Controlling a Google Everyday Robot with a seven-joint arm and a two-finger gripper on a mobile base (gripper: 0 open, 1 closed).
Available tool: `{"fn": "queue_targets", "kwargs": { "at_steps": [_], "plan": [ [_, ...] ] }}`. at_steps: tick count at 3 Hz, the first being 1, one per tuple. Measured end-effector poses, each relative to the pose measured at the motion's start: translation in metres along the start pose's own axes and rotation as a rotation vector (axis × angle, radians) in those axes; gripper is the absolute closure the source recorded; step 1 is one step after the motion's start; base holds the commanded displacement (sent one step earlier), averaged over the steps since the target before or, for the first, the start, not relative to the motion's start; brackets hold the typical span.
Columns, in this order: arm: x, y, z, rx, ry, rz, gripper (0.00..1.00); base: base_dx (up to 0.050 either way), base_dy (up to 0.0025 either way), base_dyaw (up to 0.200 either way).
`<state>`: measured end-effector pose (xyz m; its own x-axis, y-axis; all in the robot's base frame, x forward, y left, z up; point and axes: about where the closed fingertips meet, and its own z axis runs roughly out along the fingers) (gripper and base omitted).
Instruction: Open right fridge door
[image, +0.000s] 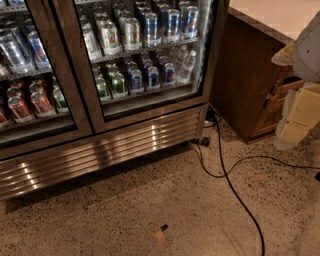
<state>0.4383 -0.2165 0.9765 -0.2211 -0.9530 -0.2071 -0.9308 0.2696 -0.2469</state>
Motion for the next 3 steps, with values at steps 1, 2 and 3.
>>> {"fn": "queue_targets", "kwargs": {
  "at_steps": [1, 2, 3],
  "plan": [
    [0.0, 0.0, 0.0, 0.0, 0.0, 0.0, 0.0, 0.046, 0.00184, 0.08],
    [0.0, 0.0, 0.0, 0.0, 0.0, 0.0, 0.0, 0.044, -0.00204, -0.098],
    [0.0, 0.0, 0.0, 0.0, 0.0, 0.0, 0.0, 0.034, 0.00247, 0.144]
  ]
}}
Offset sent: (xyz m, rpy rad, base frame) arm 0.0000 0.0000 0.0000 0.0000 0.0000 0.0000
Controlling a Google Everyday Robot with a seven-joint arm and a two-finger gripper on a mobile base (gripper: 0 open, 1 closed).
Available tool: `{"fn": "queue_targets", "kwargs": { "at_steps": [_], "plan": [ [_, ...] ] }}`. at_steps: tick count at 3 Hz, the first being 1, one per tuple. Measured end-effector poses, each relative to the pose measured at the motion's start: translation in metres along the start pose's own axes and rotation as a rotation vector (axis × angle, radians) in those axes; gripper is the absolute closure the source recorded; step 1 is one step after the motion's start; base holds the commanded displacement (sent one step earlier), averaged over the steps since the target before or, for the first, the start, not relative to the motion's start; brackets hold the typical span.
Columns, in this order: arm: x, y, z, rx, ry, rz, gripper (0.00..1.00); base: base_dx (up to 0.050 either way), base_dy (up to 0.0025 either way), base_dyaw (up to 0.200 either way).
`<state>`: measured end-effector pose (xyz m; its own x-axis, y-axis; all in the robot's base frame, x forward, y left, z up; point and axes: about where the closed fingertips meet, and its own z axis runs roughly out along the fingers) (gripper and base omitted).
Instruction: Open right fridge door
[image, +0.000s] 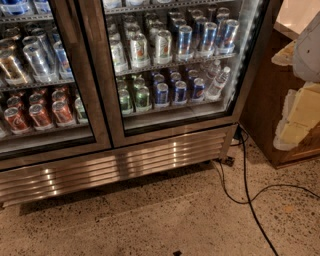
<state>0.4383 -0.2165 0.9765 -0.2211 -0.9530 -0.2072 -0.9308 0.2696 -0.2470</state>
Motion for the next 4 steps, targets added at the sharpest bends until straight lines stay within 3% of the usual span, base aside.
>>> {"fn": "queue_targets", "kwargs": {
  "at_steps": [2, 4],
  "plan": [
    [-0.005, -0.004, 0.003, 0.008, -0.03, 0.004, 0.0, 0.0, 0.0, 0.0],
    [-0.056, -0.057, 0.043, 0.005, -0.221, 0.025, 0.0, 0.0, 0.0, 0.0]
  ]
}}
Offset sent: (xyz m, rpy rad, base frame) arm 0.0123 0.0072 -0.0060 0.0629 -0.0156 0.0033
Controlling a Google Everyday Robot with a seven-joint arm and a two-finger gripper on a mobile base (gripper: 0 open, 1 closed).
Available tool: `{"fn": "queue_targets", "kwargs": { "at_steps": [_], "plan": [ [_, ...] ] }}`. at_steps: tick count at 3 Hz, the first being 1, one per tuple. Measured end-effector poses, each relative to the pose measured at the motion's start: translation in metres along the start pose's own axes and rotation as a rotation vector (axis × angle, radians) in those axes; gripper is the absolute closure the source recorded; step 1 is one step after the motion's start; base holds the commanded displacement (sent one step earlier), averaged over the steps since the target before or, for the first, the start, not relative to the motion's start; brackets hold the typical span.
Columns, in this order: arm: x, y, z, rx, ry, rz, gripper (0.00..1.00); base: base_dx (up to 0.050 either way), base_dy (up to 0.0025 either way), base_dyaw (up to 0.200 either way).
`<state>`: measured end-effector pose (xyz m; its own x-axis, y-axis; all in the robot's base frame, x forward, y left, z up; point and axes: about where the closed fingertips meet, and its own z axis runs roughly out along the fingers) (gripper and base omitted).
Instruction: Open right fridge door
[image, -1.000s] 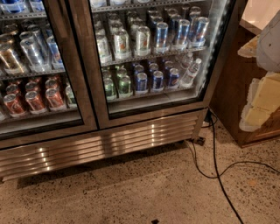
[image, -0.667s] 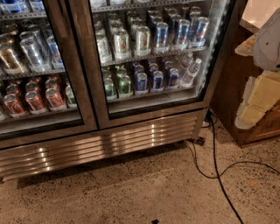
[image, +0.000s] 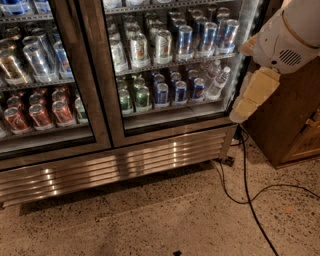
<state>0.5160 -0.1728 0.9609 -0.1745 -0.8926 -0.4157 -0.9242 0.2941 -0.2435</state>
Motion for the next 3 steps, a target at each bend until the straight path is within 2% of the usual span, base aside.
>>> {"fn": "queue_targets", "kwargs": {
  "at_steps": [1, 2, 3],
  "plan": [
    [-0.001, 0.0, 0.001, 0.001, -0.004, 0.0, 0.0, 0.0, 0.0, 0.0],
    [-0.021, -0.03, 0.011, 0.033, -0.11, -0.008, 0.0, 0.0, 0.0, 0.0],
    [-0.067, -0.072, 0.027, 0.052, -0.256, -0.049, 0.0, 0.0, 0.0, 0.0]
  ]
}}
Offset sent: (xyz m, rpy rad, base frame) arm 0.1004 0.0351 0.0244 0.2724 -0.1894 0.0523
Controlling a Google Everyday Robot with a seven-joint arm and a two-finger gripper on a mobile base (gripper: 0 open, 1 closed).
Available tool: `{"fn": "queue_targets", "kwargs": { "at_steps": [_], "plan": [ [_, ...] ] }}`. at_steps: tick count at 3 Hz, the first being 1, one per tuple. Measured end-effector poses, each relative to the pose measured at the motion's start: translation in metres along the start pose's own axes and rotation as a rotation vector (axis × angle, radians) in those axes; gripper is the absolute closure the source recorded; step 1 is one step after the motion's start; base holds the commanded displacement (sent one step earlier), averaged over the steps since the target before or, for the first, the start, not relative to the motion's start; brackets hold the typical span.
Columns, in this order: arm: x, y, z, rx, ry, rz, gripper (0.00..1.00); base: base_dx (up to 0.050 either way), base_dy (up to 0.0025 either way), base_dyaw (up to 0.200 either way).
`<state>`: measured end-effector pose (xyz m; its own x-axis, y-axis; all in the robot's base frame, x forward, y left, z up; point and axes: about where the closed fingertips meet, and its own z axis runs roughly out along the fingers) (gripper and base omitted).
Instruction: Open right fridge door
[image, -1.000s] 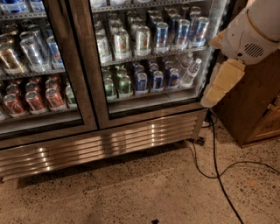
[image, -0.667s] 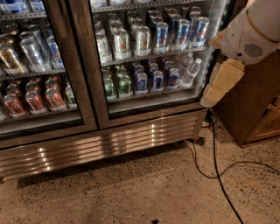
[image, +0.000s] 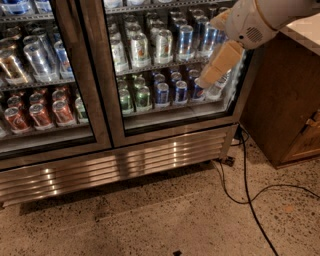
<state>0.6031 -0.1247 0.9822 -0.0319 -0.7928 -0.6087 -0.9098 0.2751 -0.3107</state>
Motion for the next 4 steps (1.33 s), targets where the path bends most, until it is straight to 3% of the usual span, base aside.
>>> {"fn": "queue_targets", "kwargs": {
  "at_steps": [1, 2, 3, 4],
  "plan": [
    [-0.049, -0.027, 0.026, -0.018, -0.123, -0.057, 0.0, 0.0, 0.0, 0.0],
    [-0.103, -0.022, 0.032, -0.067, -0.246, -0.141, 0.0, 0.0, 0.0, 0.0],
    [-0.103, -0.022, 0.032, -0.067, -0.246, -0.142, 0.0, 0.0, 0.0, 0.0],
    [-0.117, -0.032, 0.052, -0.076, -0.321, -0.156, 0.0, 0.0, 0.0, 0.0]
  ]
}}
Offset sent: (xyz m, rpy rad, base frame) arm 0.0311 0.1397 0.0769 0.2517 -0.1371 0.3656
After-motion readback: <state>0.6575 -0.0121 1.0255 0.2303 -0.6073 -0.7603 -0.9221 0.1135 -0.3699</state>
